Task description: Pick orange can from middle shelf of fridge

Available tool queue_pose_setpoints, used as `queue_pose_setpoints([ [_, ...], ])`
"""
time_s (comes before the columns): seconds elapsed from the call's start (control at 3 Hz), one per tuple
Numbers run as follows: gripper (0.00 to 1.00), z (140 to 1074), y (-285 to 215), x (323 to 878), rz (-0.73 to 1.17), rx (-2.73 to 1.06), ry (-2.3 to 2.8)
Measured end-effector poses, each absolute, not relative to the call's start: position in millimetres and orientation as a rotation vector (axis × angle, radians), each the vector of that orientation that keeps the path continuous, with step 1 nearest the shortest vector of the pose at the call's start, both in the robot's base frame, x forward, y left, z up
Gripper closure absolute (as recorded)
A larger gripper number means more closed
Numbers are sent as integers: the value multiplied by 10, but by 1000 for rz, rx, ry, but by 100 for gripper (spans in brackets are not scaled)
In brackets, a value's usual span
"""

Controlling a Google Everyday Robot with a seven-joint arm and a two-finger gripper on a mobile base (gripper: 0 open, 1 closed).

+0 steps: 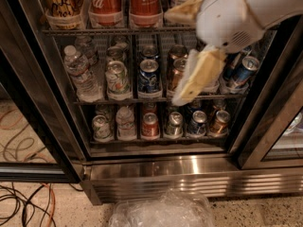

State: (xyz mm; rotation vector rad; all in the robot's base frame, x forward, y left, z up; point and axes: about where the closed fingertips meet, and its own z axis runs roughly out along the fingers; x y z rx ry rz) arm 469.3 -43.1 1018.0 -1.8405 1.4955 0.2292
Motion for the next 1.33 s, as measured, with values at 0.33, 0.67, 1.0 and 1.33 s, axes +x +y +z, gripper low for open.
queue_pose_setpoints([
  [0.33,0,9989,49,4619,287,-1767,1432],
  [0.67,0,9859,437,4632,321,-1669,1385],
  [1.0,0,9899,705,4731,321,-1539,1353],
  [1.33,0,10012,729,4822,285,-1493,1342],
])
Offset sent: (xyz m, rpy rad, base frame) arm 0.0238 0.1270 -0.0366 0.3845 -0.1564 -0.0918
